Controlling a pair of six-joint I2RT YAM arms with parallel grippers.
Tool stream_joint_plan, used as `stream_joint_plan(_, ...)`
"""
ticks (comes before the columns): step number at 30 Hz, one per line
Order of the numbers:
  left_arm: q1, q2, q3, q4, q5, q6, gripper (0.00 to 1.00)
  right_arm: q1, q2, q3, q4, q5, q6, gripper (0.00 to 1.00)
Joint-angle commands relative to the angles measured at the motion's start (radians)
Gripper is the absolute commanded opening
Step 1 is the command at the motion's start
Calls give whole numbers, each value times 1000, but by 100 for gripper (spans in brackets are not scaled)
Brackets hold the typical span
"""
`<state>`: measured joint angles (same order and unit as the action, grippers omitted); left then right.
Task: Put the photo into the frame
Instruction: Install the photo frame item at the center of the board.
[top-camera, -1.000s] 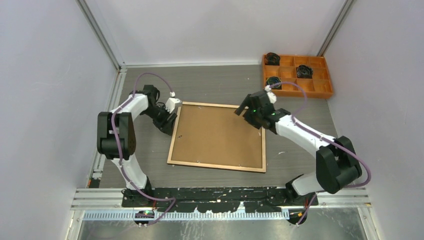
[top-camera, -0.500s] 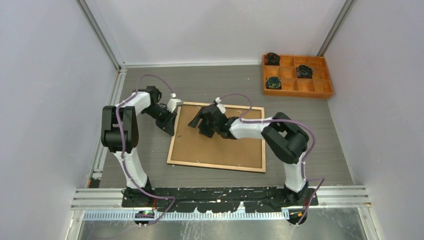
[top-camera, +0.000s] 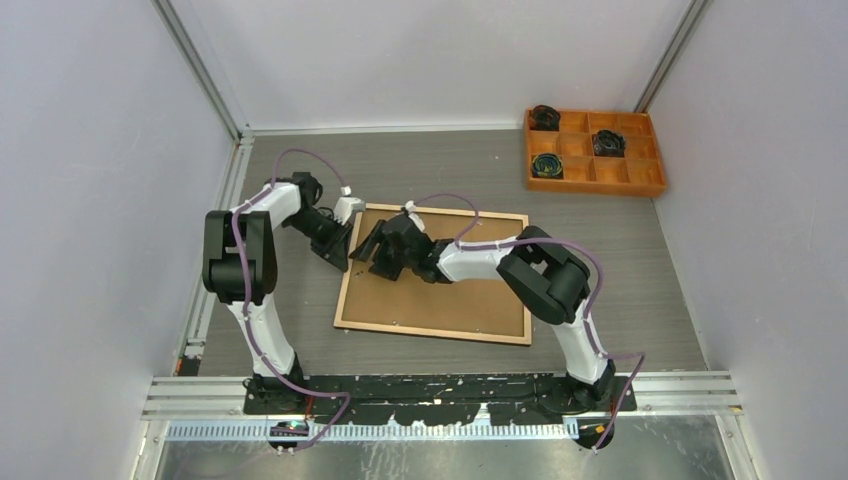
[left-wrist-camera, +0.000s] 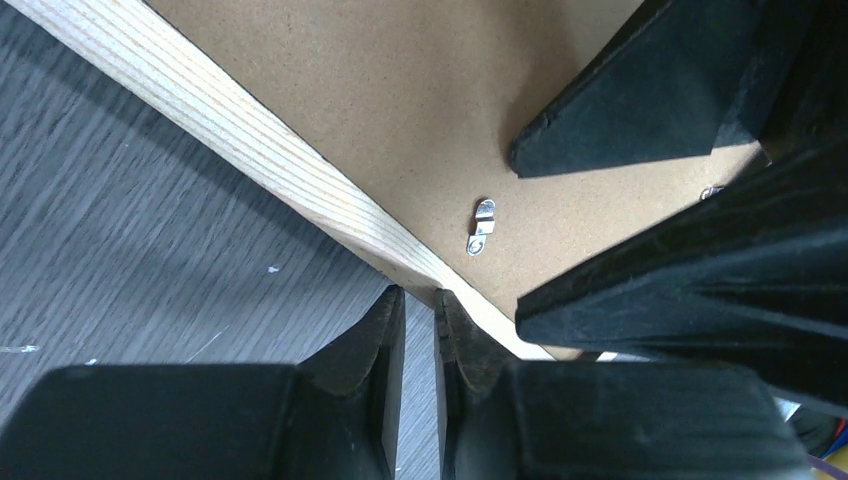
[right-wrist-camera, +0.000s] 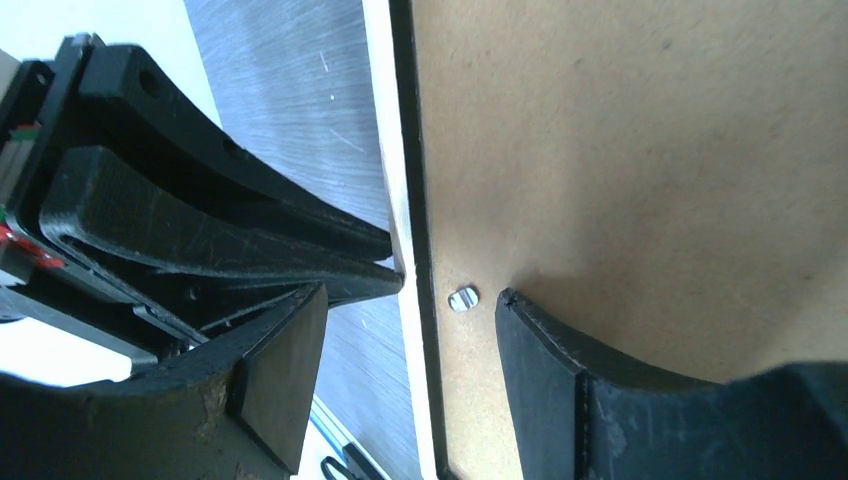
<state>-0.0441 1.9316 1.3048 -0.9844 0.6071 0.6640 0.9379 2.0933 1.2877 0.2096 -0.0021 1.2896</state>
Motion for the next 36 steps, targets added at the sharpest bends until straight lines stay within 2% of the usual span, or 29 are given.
stream_joint_plan(1, -2, 24, -8, 25, -18, 31, 16, 26, 3, 21, -2, -19, 13, 67)
stream_joint_plan(36, 0, 9, -25, 24, -17, 51, 14, 23, 73, 71, -4, -6, -23, 64)
